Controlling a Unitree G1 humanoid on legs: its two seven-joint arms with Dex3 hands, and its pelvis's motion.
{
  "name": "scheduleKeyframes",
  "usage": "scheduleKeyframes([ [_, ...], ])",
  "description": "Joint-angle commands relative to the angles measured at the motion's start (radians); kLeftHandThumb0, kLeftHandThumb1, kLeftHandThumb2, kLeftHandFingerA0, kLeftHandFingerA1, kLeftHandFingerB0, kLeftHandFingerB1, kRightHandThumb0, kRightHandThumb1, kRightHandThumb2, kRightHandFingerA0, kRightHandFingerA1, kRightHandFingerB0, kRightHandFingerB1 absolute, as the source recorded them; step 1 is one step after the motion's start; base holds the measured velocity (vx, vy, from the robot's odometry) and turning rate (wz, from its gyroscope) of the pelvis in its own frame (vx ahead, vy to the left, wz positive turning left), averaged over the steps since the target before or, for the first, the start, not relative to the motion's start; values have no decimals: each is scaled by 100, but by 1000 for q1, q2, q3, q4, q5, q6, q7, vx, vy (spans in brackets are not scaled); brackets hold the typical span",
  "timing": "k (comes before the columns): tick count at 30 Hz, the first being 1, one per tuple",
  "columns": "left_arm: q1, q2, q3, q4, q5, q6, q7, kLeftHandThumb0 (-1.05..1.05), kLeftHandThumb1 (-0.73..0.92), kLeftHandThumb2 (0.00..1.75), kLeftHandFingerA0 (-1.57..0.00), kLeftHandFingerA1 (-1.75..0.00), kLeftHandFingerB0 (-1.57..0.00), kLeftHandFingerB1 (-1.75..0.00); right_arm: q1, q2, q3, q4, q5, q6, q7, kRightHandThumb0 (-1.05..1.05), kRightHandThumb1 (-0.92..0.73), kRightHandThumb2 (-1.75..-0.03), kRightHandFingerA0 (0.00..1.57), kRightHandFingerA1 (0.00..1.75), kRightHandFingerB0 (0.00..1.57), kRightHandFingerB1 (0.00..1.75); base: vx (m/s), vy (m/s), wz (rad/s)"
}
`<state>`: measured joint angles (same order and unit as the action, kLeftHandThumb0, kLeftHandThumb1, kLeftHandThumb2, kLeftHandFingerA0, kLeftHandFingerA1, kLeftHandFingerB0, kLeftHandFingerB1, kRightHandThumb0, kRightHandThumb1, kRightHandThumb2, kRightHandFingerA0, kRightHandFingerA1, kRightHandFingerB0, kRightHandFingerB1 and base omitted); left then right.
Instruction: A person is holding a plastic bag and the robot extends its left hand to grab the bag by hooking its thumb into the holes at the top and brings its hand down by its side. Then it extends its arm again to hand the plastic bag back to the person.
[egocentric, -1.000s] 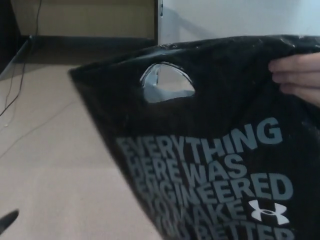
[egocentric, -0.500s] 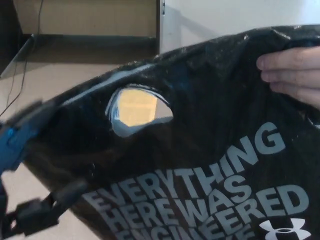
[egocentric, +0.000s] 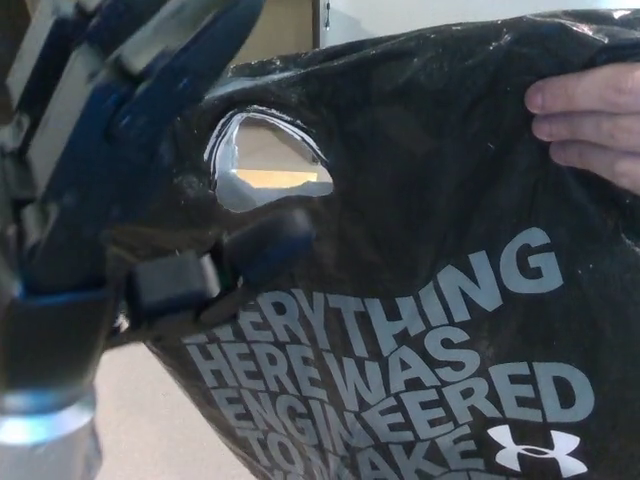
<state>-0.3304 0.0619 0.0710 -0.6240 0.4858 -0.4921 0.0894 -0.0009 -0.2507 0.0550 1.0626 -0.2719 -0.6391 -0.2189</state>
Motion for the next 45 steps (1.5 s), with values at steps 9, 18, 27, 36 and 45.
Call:
scheduleKeyframes([
  [9, -241, -3, -42, 115, 159, 230, -14, -21, 35, 88, -10, -52, -8, -50, 1, -5, -14, 15, 5, -20, -31, -24, -62, -59, 75, 50, 47, 38, 0, 0, 0],
  [18, -185, 65, -6, 142, 137, 276, -38, -21, 31, 86, -10, -52, -8, -49, 11, 4, -15, 16, 11, -28, -25, -25, -62, -59, 76, 52, 47, 38, 0, 0, 0],
  [27, -62, 160, -6, 111, 41, 228, -94, -46, 44, 54, -18, -33, -19, -29, 20, 6, -10, 13, 5, -15, -29, -26, -62, -59, 77, 51, 47, 38, 0, 0, 0],
  [36, 9, 211, -16, 76, -48, 221, -141, -34, 18, 82, -1, -50, 0, -48, 28, 1, 1, 9, -4, -21, -49, -26, -62, -58, 76, 50, 47, 38, 0, 0, 0],
  [45, 7, 225, -35, 99, -16, 238, -145, -70, 41, 62, -9, -34, -10, -25, 22, 3, 1, 12, 4, -22, -45, -25, -62, -58, 75, 50, 47, 37, 0, 0, 0],
])
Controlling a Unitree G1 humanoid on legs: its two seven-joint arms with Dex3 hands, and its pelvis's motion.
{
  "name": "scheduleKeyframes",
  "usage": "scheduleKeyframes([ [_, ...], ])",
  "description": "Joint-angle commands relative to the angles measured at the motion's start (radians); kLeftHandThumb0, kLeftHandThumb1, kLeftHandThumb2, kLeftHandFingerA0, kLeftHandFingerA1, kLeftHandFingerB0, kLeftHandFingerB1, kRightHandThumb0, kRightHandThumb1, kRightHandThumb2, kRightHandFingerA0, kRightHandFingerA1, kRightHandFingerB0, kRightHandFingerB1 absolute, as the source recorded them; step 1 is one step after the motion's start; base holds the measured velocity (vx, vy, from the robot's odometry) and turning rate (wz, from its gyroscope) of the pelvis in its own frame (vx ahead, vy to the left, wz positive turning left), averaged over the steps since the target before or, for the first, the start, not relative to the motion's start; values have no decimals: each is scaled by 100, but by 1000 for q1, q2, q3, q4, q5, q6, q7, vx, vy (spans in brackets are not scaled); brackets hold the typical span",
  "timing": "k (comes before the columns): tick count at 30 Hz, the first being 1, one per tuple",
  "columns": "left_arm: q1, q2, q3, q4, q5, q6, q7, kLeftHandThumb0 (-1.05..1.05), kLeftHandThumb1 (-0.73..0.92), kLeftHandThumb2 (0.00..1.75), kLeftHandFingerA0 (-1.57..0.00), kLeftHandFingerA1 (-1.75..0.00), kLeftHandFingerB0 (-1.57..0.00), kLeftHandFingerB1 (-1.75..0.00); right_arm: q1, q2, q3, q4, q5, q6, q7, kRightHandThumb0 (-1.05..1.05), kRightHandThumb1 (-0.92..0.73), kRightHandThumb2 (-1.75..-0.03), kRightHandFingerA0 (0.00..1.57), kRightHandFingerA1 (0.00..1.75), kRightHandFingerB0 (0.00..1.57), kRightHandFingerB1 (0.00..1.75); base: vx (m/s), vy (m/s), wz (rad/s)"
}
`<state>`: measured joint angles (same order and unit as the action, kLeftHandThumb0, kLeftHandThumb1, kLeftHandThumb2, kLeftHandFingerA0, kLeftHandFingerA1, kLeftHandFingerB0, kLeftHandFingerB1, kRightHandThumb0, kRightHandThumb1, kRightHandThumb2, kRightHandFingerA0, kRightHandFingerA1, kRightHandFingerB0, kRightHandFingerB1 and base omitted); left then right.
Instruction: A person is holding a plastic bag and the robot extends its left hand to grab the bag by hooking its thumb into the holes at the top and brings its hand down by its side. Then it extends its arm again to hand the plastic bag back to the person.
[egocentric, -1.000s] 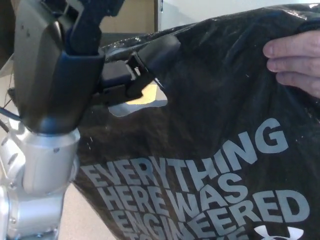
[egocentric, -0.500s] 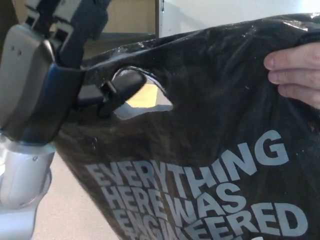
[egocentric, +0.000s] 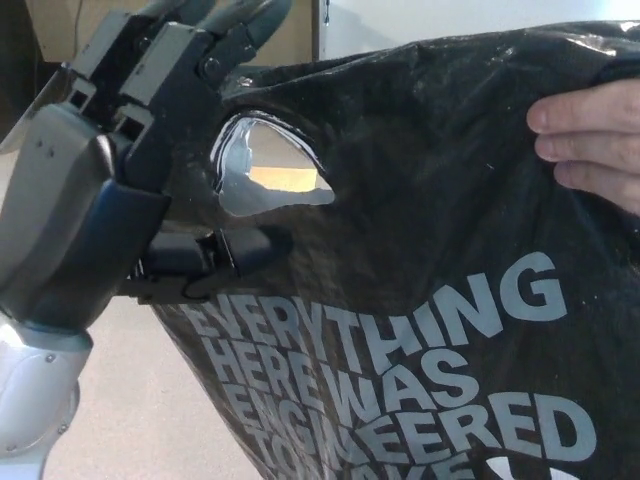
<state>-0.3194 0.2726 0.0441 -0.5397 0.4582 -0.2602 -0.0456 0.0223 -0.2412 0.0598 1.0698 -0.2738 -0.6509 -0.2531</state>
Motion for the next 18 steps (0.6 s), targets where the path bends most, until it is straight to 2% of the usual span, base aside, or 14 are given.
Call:
scheduleKeyframes([
  [1, -17, 10, -11, 22, 19, 11, -3, -69, 39, 65, -10, -36, -10, -30, -4, -9, -1, 8, 0, -13, -16, -27, -62, -58, 74, 50, 47, 37, 0, 0, 0],
  [2, -24, 9, -12, 30, 29, 12, 4, -62, 41, 76, -7, -40, -6, -34, -5, -10, 0, 7, -3, -15, -21, -27, -62, -58, 75, 50, 47, 38, 0, 0, 0],
  [3, -29, 9, -12, 36, 33, 11, 8, -67, 39, 64, -9, -35, -10, -31, -6, -10, 0, 5, -3, -15, -22, -27, -62, -58, 75, 49, 47, 37, 0, 0, 0],
  [4, -36, 8, -12, 42, 40, 16, 10, -62, 41, 76, -5, -39, -5, -32, -7, -9, -1, 1, 1, -10, -18, -27, -62, -58, 75, 49, 48, 37, 0, 0, 0],
  [14, -75, -9, -20, 94, 86, 31, 44, -58, 39, 74, -4, -39, -8, -31, -3, -7, -3, -4, 6, -12, -17, -26, -62, -58, 74, 49, 48, 38, 0, 0, 0],
  [16, -85, -6, -24, 110, 94, 25, 51, -62, 41, 72, -7, -39, -2, -27, -7, -8, -4, -4, 7, -10, -16, -27, -62, -58, 74, 49, 48, 38, 0, 0, 0],
  [17, -88, -5, -25, 115, 98, 23, 55, -57, 46, 54, -13, -31, -9, -27, -8, -7, -5, -4, 8, -10, -15, -26, -62, -58, 75, 50, 48, 38, 0, 0, 0],
  [18, -94, -4, -26, 127, 102, 19, 61, -63, 41, 67, -11, -39, -7, -30, -10, -5, -6, -4, 10, -9, -15, -26, -62, -58, 75, 49, 48, 38, 0, 0, 0],
])
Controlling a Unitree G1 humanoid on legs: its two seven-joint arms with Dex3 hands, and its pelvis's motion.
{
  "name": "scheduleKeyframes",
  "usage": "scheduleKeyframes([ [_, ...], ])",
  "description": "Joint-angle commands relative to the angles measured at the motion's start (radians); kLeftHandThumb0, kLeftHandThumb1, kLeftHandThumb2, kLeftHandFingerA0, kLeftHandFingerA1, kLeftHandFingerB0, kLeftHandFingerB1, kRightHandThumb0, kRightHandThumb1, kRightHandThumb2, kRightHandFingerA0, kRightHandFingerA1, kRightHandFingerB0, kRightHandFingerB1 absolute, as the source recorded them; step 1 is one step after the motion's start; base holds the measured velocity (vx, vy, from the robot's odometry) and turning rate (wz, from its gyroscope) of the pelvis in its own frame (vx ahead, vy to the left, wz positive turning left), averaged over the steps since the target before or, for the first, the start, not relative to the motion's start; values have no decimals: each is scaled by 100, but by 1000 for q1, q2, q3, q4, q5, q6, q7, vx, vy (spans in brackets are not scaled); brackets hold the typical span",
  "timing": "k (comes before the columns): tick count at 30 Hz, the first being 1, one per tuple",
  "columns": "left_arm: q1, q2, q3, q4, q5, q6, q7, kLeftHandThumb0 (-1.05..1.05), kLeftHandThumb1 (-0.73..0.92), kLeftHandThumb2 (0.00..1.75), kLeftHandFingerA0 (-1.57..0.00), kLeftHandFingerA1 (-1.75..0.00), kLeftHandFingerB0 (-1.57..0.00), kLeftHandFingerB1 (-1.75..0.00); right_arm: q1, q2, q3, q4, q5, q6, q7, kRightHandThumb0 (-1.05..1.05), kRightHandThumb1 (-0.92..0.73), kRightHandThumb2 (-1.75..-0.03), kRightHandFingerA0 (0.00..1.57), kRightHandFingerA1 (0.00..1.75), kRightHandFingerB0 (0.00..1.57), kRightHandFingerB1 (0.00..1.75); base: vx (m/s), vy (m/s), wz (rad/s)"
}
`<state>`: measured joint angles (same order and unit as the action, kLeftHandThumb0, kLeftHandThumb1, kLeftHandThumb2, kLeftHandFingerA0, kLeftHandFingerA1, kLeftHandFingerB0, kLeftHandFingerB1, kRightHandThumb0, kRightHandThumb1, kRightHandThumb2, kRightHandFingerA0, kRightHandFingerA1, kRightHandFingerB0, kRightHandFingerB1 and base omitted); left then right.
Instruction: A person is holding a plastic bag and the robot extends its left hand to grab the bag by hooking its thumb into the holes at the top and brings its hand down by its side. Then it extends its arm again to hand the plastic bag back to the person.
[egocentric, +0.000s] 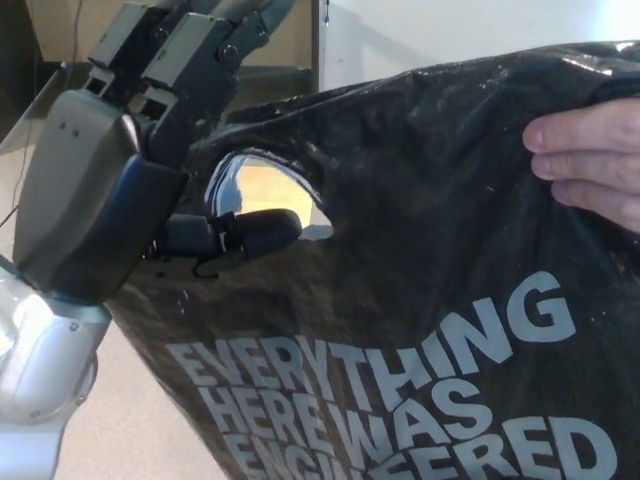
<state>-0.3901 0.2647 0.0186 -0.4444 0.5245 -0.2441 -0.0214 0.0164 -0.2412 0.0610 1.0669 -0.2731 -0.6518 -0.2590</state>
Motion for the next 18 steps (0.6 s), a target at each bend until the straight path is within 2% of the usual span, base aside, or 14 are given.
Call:
scheduleKeyframes([
  [1, -28, 3, -2, 41, 35, 0, 40, -63, 41, 67, -11, -39, -7, -30, -5, -5, -7, 0, 9, -6, -9, -26, -62, -58, 75, 49, 48, 38, 0, 0, 0],
  [2, -33, 3, -4, 48, 33, -5, 43, -61, 40, 67, -10, -39, -6, -31, -8, -5, -8, 0, 10, -5, -8, -25, -62, -58, 75, 50, 48, 38, 0, 0, 0],
  [3, -39, 2, -7, 56, 35, -8, 48, -31, 26, 84, -1, -49, 0, -48, -10, -6, -8, -2, 11, -4, -6, -25, -62, -58, 74, 50, 48, 38, 0, 0, 0],
  [11, -91, -24, -45, 67, 66, 18, 57, -31, 31, 87, 0, -48, 0, -48, -18, -9, -9, -1, 14, 1, 2, -25, -62, -58, 76, 50, 49, 38, 0, 0, 0],
  [12, -102, -31, -52, 68, 79, 29, 57, -51, 50, 56, -19, -32, -15, -28, -22, -7, -10, 0, 15, 2, 2, -25, -62, -58, 76, 50, 49, 38, 0, 0, 0],
  [13, -105, -61, -72, 56, 114, 56, 70, -28, 33, 89, -7, -50, -7, -50, -8, -2, -9, 3, 17, -11, 3, -24, -62, -58, 76, 51, 49, 39, 0, 0, 0],
  [15, -126, -105, -101, 57, 175, 86, 102, -27, 34, 90, -10, -51, -10, -50, -1, -2, -1, 3, 9, -13, 4, -25, -62, -58, 75, 52, 48, 38, 0, 0, 0],
  [16, -146, -130, -119, 70, 195, 92, 122, -48, 53, 57, -29, -35, -25, -30, 1, -4, 3, 3, 6, -15, 8, -26, -63, -59, 75, 52, 47, 38, 0, 0, 0],
  [17, -178, -155, -137, 96, 176, 85, 128, -24, 36, 91, -14, -53, -11, -51, -1, -4, 1, 3, 9, -11, 10, -26, -63, -59, 75, 51, 47, 38, 0, 0, 0],
  [18, -202, -173, -149, 115, 196, 89, 147, -43, 53, 56, -31, -38, -27, -30, -3, -5, 1, -1, 6, -6, 3, -27, -63, -59, 76, 51, 47, 38, 0, 0, 0],
])
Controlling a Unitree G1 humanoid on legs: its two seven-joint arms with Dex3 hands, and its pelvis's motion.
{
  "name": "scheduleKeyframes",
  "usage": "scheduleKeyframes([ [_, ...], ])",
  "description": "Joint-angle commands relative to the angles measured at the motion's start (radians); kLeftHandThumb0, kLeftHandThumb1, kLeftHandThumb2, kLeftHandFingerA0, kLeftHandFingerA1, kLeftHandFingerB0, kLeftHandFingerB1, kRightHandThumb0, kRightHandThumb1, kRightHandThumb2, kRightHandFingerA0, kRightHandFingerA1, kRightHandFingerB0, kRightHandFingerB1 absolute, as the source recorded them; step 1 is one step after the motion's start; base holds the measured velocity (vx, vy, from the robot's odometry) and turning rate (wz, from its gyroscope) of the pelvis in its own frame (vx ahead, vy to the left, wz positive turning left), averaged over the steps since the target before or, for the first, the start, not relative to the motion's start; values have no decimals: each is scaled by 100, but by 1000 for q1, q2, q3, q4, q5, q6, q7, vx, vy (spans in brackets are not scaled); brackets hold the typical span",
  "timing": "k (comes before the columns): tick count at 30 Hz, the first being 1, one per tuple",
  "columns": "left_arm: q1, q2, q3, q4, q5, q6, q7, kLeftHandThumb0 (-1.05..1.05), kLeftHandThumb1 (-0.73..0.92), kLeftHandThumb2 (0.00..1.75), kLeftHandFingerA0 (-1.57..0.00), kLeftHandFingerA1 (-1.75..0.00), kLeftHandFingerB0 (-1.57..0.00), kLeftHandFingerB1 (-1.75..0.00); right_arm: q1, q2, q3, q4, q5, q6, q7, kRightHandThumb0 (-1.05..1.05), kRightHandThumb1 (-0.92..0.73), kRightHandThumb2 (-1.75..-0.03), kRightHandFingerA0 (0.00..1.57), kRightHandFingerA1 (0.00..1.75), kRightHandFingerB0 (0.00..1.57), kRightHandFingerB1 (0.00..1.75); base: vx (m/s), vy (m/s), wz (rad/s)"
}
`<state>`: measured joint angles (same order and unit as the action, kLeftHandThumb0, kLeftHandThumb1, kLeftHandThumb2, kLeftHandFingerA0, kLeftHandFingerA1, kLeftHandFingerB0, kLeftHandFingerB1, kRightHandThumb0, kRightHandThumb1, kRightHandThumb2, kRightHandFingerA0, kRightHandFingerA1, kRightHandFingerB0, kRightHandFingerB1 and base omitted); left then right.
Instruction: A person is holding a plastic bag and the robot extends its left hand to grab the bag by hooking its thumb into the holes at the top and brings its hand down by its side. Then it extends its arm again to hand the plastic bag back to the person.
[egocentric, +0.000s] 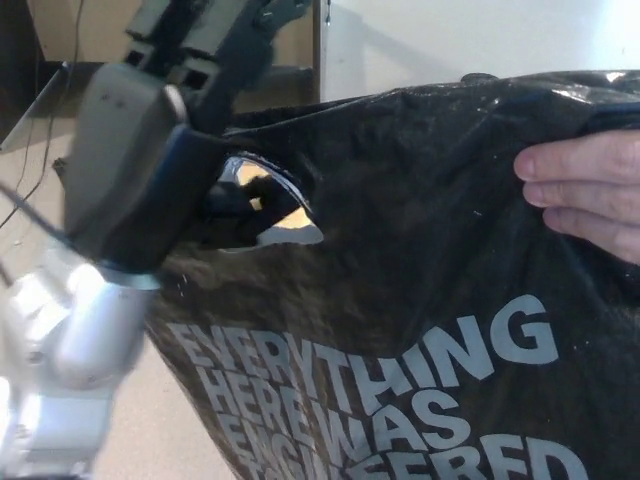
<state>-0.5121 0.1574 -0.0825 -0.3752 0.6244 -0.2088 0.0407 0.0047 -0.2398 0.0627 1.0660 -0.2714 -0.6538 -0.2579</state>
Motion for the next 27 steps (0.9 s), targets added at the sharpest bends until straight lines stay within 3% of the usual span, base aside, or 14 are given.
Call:
scheduleKeyframes([
  [1, -85, -70, -51, 51, 102, 55, 90, -43, 53, 56, -31, -38, -27, -30, 8, -7, 0, -1, 4, -2, 0, -27, -63, -59, 76, 51, 47, 38, 0, 0, 0],
  [6, -225, -181, -127, 185, 223, 104, 218, -50, 45, 70, -41, -47, -29, -41, -3, -8, 1, -3, 1, -4, -4, -27, -63, -59, 78, 51, 47, 38, 0, 0, 0],
  [7, -238, -191, -132, 199, 227, 108, 228, -42, 53, 56, -47, -39, -35, -33, -4, -7, 2, -3, 1, -4, -3, -27, -63, -59, 79, 52, 48, 38, 0, 0, 0],
  [10, -312, -261, -161, 264, 244, 132, 286, -42, 46, 68, -49, -48, -35, -42, -8, -2, 7, -9, -2, -9, -2, -25, -64, -59, 79, 54, 48, 39, 0, 0, 0],
  [12, -337, -278, -166, 292, 244, 123, 318, -29, 58, 58, -66, -45, -40, -34, -10, -2, 9, -9, -3, -9, -3, -26, -64, -59, 80, 53, 48, 38, 0, 0, 0],
  [14, -357, -283, -163, 289, 213, 107, 293, -17, 74, 63, -110, -138, -57, -38, -10, -7, 13, -17, -8, -2, -9, -25, -63, -59, 79, 53, 48, 38, 0, 0, 0],
  [16, -358, -274, -158, 290, 200, 85, 300, -19, 77, 62, -112, -148, -67, -42, -11, -10, 15, -21, -10, 0, -8, -25, -63, -59, 80, 54, 48, 38, 0, 0, 0],
  [17, -347, -258, -152, 288, 203, 64, 323, -26, 58, 94, -127, -140, -77, -70, -14, -13, 14, -17, -7, -9, -2, -25, -63, -59, 81, 55, 48, 39, 0, 0, 0],
  [18, -345, -248, -150, 291, 207, 53, 341, -17, 71, 65, -98, -175, -92, -64, -15, -13, 15, -17, -7, -9, -1, -25, -63, -59, 83, 55, 49, 39, 0, 0, 0],
  [20, -337, -230, -143, 300, 223, 34, 394, -16, 73, 67, -105, -169, -93, -84, -16, -16, 19, -16, -12, -10, 1, -26, -63, -59, 83, 56, 48, 39, 0, 0, 0],
  [21, -323, -217, -132, 307, 233, 21, 442, -14, 77, 71, -101, -167, -79, -125, -15, -18, 21, -14, -11, -13, 6, -26, -64, -59, 85, 57, 48, 39, 0, 0, 0],
  [24, -307, -196, -120, 306, 232, 6, 484, -4, 71, 80, -106, -168, -77, -138, -14, -16, 23, -9, -8, -14, 10, -26, -63, -59, 84, 56, 49, 39, 0, 0, 0],
  [25, -299, -187, -111, 304, 213, -16, 493, -7, 73, 80, -95, -173, -73, -139, -12, -15, 25, -6, -9, -18, 10, -26, -63, -59, 84, 56, 49, 39, 0, 0, 0],
  [27, -290, -178, -101, 302, 188, -39, 498, -7, 72, 82, -96, -172, -76, -130, -10, -14, 27, -3, -9, -19, 11, -27, -64, -59, 84, 56, 48, 39, 0, 0, 0],
])
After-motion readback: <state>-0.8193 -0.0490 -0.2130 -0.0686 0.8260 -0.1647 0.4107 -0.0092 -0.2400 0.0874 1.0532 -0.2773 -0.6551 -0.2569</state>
